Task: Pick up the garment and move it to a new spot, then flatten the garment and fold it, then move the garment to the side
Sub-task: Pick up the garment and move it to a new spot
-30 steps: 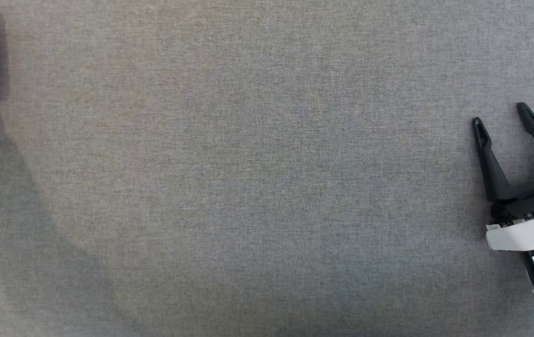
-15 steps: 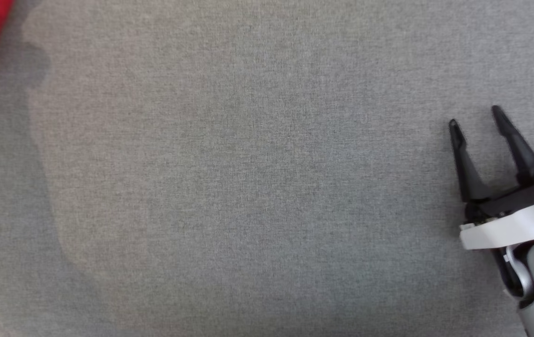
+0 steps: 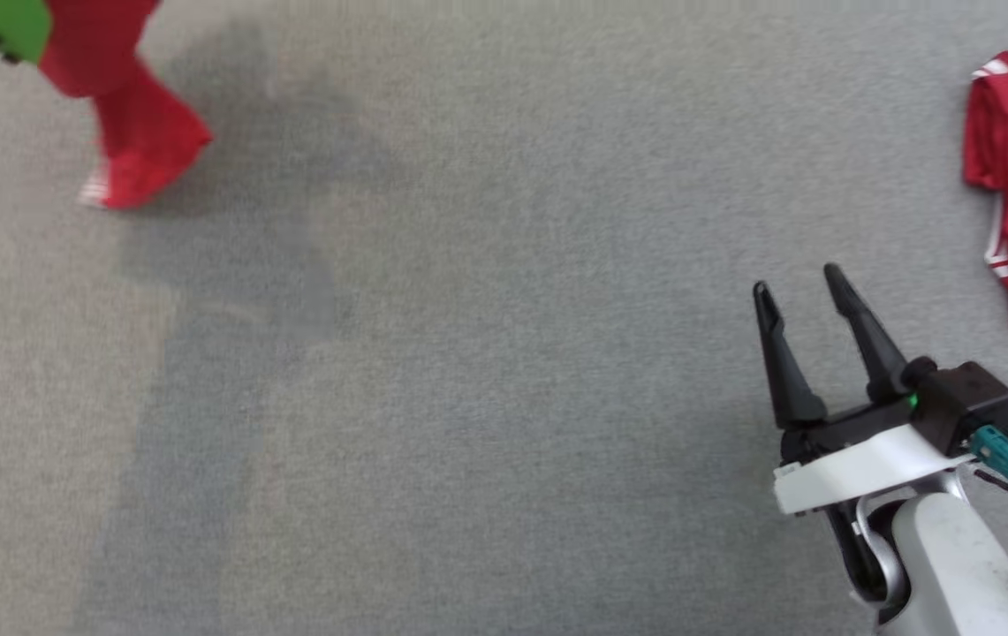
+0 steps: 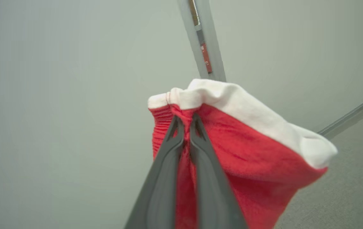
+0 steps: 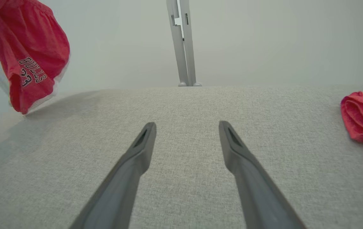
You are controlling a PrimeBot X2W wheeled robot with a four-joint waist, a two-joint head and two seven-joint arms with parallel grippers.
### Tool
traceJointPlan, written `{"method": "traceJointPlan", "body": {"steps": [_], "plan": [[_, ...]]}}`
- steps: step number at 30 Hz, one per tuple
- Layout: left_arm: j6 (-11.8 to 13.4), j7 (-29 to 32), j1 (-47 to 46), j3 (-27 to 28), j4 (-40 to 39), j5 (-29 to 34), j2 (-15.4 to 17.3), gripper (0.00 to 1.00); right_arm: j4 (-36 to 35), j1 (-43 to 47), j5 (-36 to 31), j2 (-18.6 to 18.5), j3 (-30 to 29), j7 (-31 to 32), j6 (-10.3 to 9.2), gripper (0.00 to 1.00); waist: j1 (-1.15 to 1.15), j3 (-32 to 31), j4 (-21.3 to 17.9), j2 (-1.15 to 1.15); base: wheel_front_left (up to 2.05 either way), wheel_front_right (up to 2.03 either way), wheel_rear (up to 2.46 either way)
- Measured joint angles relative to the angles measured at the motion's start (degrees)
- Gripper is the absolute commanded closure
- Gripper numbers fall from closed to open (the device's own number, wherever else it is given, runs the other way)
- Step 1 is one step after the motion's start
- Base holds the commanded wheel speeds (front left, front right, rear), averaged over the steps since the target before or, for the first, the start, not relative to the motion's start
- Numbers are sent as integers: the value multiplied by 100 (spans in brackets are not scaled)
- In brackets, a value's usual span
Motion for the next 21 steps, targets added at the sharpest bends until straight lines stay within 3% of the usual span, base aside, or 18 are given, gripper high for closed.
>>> {"method": "traceJointPlan", "body": {"steps": [7,11,14,21], "plan": [[0,18,-307,-526,-112,1,-559,100,134,125,-11,291,34,0,0,0,0,-533,-515,0,0,0,0],[0,-225,-104,-1125,-101,80,-768,100,154,184,-20,367,-27,0,0,0,0,-764,-827,0,0,0,0],[23,-668,494,-1423,13,208,-877,100,175,307,-40,397,-146,0,0,0,0,-957,-981,0,0,0,0],[397,-1866,2457,-2058,598,350,-1395,100,152,421,-80,307,-330,0,0,0,0,-1237,-1231,0,0,0,0]]}}
